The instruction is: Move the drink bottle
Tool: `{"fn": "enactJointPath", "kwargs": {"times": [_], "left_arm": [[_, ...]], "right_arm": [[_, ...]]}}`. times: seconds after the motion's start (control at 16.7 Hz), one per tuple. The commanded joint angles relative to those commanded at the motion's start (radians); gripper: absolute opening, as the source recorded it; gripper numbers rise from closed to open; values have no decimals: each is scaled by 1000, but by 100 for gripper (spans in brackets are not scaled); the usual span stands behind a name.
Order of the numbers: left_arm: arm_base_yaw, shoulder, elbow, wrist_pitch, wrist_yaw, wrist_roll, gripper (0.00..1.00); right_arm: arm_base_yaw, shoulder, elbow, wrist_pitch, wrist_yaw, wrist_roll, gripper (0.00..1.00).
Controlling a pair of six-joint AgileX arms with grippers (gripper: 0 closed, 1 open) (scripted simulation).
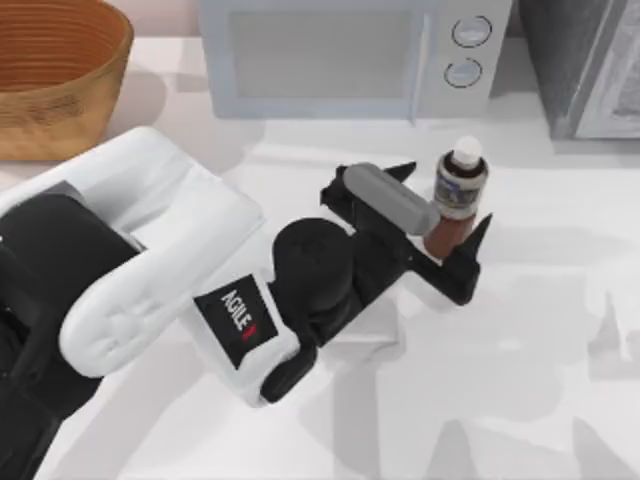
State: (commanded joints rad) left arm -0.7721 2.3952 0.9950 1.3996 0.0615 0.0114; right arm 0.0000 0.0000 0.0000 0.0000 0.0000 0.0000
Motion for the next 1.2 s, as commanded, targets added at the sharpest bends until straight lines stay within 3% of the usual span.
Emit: {"fn": "enactJointPath", "kwargs": {"times": [0.24, 0.54, 1.2], "left_arm": [[-5, 52, 166, -114, -5, -1, 100], [-6, 58, 189, -133, -5, -1, 100], [-6, 58, 189, -133, -5, -1, 17]], "right_arm": [[0, 0, 0, 0, 0, 0, 100], [0, 0, 0, 0, 0, 0, 100], [0, 0, 0, 0, 0, 0, 100]]}}
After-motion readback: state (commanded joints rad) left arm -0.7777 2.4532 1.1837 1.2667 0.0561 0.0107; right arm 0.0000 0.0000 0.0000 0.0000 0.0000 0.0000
